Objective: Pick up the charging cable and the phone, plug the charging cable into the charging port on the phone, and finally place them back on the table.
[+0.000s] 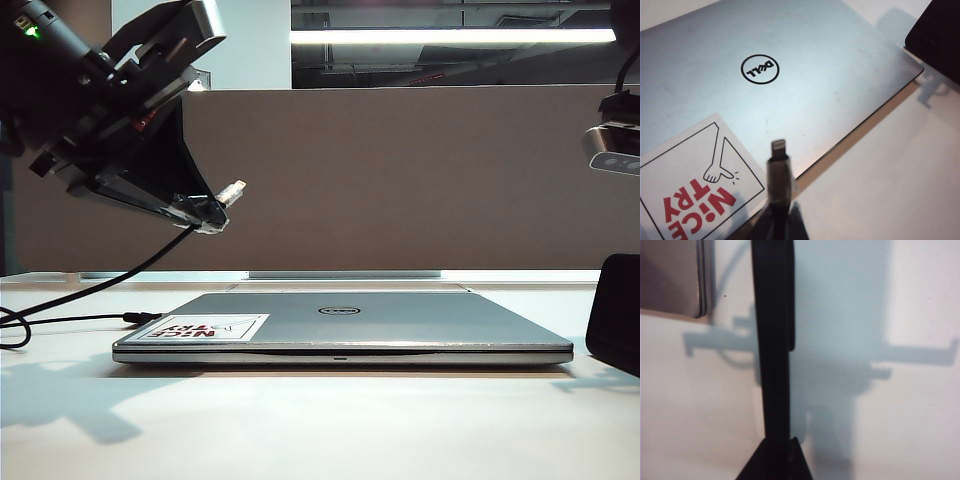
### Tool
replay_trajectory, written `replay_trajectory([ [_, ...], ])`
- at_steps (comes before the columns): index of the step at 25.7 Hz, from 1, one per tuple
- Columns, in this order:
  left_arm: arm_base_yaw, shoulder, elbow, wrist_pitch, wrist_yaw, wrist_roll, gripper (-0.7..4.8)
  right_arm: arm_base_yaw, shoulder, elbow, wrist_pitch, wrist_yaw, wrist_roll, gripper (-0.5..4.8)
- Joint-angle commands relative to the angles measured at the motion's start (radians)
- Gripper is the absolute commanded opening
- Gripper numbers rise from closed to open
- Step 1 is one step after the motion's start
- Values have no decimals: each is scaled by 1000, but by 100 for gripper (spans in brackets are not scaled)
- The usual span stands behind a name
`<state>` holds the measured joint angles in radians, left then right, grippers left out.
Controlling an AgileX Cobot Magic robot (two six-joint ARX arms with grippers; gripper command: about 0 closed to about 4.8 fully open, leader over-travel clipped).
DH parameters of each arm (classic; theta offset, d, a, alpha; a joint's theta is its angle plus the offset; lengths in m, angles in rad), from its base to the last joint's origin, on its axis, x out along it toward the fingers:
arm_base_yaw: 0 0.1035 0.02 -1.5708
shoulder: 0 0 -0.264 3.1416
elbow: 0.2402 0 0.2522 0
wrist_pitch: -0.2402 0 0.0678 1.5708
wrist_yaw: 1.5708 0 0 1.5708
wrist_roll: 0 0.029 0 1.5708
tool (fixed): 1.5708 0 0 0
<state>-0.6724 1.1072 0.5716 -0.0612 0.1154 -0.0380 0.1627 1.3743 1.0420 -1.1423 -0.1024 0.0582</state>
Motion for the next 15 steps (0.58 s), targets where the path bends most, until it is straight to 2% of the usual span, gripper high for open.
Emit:
replay_trajectory([
  [1, -1, -3, 0, 18, 1, 4, -6, 1, 13, -1, 14, -8, -3, -5],
  [5, -1, -3, 0, 19, 1, 4, -6, 1, 22, -1, 16, -31, -4, 5],
  [8, -1, -3, 0, 19, 0, 4, -6, 1, 25, -1, 26, -57, -4, 66],
  [15, -1, -3, 0, 19, 1, 4, -6, 1, 25, -1, 55, -57, -6, 66],
])
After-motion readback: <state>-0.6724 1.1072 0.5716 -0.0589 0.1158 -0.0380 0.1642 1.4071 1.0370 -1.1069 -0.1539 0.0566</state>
